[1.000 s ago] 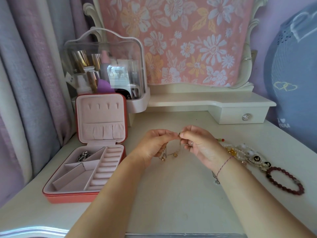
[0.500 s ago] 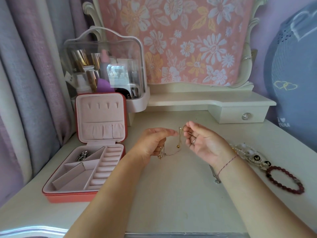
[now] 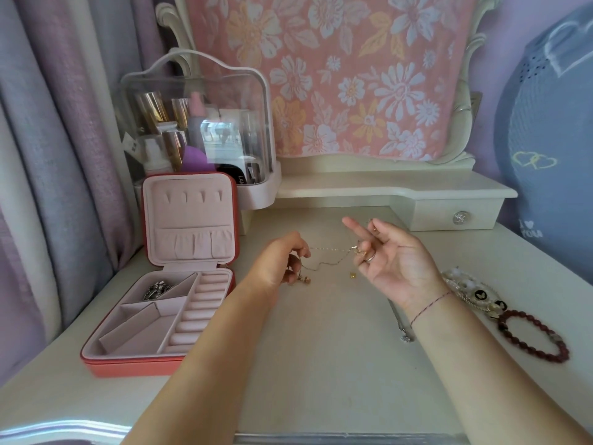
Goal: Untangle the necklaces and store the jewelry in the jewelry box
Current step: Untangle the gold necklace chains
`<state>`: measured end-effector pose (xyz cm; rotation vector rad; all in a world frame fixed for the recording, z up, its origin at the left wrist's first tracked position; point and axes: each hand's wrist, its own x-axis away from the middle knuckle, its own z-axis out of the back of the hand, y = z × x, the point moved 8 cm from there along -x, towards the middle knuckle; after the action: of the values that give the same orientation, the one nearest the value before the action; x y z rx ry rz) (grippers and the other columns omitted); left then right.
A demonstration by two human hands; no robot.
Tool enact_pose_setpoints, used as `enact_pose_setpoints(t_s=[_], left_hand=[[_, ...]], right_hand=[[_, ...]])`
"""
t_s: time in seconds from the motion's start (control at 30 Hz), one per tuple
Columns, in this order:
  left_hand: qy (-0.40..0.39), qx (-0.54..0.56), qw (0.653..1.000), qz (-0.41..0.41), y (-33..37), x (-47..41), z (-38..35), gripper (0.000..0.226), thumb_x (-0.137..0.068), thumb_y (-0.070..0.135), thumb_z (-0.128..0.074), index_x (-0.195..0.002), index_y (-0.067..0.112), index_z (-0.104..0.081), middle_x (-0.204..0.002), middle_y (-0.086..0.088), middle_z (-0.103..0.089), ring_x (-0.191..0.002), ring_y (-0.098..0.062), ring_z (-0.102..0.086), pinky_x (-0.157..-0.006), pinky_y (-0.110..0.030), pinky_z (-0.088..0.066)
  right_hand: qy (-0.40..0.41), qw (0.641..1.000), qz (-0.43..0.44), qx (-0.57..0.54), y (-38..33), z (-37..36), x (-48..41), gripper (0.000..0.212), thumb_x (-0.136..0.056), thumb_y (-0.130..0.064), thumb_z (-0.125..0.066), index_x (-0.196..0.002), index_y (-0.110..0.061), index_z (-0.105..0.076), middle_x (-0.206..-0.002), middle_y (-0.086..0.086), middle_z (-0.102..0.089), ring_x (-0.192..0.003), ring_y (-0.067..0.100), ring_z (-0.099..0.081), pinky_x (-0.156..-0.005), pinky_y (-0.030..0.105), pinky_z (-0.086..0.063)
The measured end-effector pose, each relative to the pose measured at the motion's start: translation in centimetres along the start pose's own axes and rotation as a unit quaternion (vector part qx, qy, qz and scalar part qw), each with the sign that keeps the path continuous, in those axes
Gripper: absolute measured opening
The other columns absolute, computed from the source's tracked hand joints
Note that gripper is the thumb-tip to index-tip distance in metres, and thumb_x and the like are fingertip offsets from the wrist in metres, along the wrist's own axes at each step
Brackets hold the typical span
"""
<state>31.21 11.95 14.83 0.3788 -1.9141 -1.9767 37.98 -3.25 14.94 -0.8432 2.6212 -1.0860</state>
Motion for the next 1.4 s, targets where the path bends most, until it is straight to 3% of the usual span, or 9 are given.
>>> enact_pose_setpoints(t_s=[0.1, 0.23, 0.47, 0.6, 0.67, 0.77, 0.93, 1.1, 1.4], left_hand=[[-0.009, -0.013, 1.000, 0.008, 0.1, -0.1, -0.4, 0.023, -0.054, 0.023, -0.042, -0.032, 0.018, -0.049, -0.080, -0.016, -0.052, -0.057, -0.020, -0.035, -0.052, -0.028, -0.026], [-0.047, -0.029, 0.998, -0.011, -0.3, 0.0, -0.9, 0.035, -0.087, 0.022, -0.050, -0.056, 0.016, -0.037, -0.050, -0.003, -0.041, -0.051, -0.019, -0.030, -0.046, -0.025, -0.024], [-0.110, -0.066, 0.991, -0.040, -0.4, 0.5, -2.1, 0.021, -0.087, 0.036, -0.069, -0.093, 0.016, -0.071, -0.051, 0.005, -0.033, -0.043, -0.009, -0.024, -0.043, -0.021, -0.020], [-0.085, -0.006, 0.995, -0.045, 0.0, 0.3, -1.4, 0.005, -0.087, 0.020, -0.070, -0.088, 0.015, -0.072, -0.049, 0.006, -0.037, -0.041, -0.007, -0.022, -0.041, -0.018, -0.018], [-0.056, 0.043, 0.997, -0.033, 0.0, 0.1, -0.7, 0.004, -0.087, 0.017, -0.068, -0.085, 0.015, -0.070, -0.045, 0.008, -0.029, -0.039, -0.007, -0.019, -0.040, -0.018, -0.014], [-0.040, 0.110, 0.993, -0.018, 0.0, -0.2, -0.2, 0.010, -0.091, 0.018, -0.062, -0.083, 0.012, -0.063, -0.042, 0.009, -0.023, -0.038, -0.006, -0.018, -0.042, -0.021, -0.010], [-0.053, 0.138, 0.989, -0.016, 0.1, -0.2, -0.4, 0.019, -0.095, 0.022, -0.056, -0.078, 0.013, -0.055, -0.040, 0.010, -0.023, -0.036, -0.005, -0.020, -0.039, -0.019, -0.011], [-0.088, 0.165, 0.982, -0.010, 0.2, 0.1, -1.1, 0.032, -0.097, 0.025, -0.049, -0.066, 0.020, -0.044, -0.043, 0.009, -0.019, -0.038, -0.007, -0.017, -0.041, -0.021, -0.008], [-0.004, 0.166, 0.985, -0.037, 0.4, -0.2, 0.2, 0.031, -0.096, 0.018, -0.051, -0.065, 0.018, -0.043, -0.045, 0.007, -0.022, -0.038, -0.008, -0.019, -0.039, -0.020, -0.012]], right_hand=[[-0.030, 0.999, -0.011, 0.037, 0.5, -0.6, 0.0, 0.009, -0.079, -0.019, -0.061, -0.077, -0.018, -0.053, -0.125, 0.010, -0.065, -0.045, 0.006, -0.047, -0.051, 0.018, -0.041], [-0.073, 0.995, -0.016, 0.070, 0.8, -1.4, 0.2, 0.007, -0.081, -0.022, -0.058, -0.077, -0.019, -0.053, -0.131, 0.009, -0.061, -0.044, 0.005, -0.043, -0.052, 0.016, -0.036], [-0.145, 0.985, -0.024, 0.093, 1.5, -2.9, 0.9, 0.009, -0.087, -0.020, -0.053, -0.080, -0.017, -0.057, -0.130, 0.009, -0.061, -0.050, 0.007, -0.052, -0.053, 0.018, -0.044], [-0.176, 0.981, -0.042, 0.067, 1.8, -2.9, 0.6, 0.020, -0.075, -0.026, -0.074, -0.082, -0.017, -0.058, -0.127, 0.008, -0.063, -0.070, 0.013, -0.063, -0.070, 0.026, -0.050], [-0.143, 0.988, -0.035, 0.056, 1.5, -2.1, 0.2, 0.031, -0.062, -0.027, -0.085, -0.080, -0.018, -0.061, -0.108, 0.006, -0.068, -0.075, 0.014, -0.064, -0.077, 0.029, -0.046], [-0.064, 0.998, -0.020, 0.011, 0.7, -0.8, -0.2, 0.007, -0.074, -0.022, -0.067, -0.073, -0.017, -0.062, -0.083, 0.003, -0.063, -0.068, 0.014, -0.061, -0.077, 0.030, -0.043], [-0.009, 1.000, -0.007, 0.008, 0.5, 0.0, -0.3, 0.006, -0.074, -0.022, -0.061, -0.075, -0.017, -0.059, -0.078, 0.001, -0.065, -0.073, 0.014, -0.062, -0.080, 0.028, -0.045], [0.019, 1.000, 0.001, 0.016, 0.6, 0.5, -0.6, 0.014, -0.090, -0.019, -0.055, -0.076, -0.016, -0.057, -0.068, -0.002, -0.060, -0.058, 0.010, -0.057, -0.070, 0.027, -0.046], [-0.008, 0.998, 0.000, 0.061, 0.9, 0.3, -0.8, 0.006, -0.079, -0.023, -0.063, -0.079, -0.019, -0.058, -0.053, -0.007, -0.045, -0.042, 0.006, -0.035, -0.049, 0.017, -0.034]])
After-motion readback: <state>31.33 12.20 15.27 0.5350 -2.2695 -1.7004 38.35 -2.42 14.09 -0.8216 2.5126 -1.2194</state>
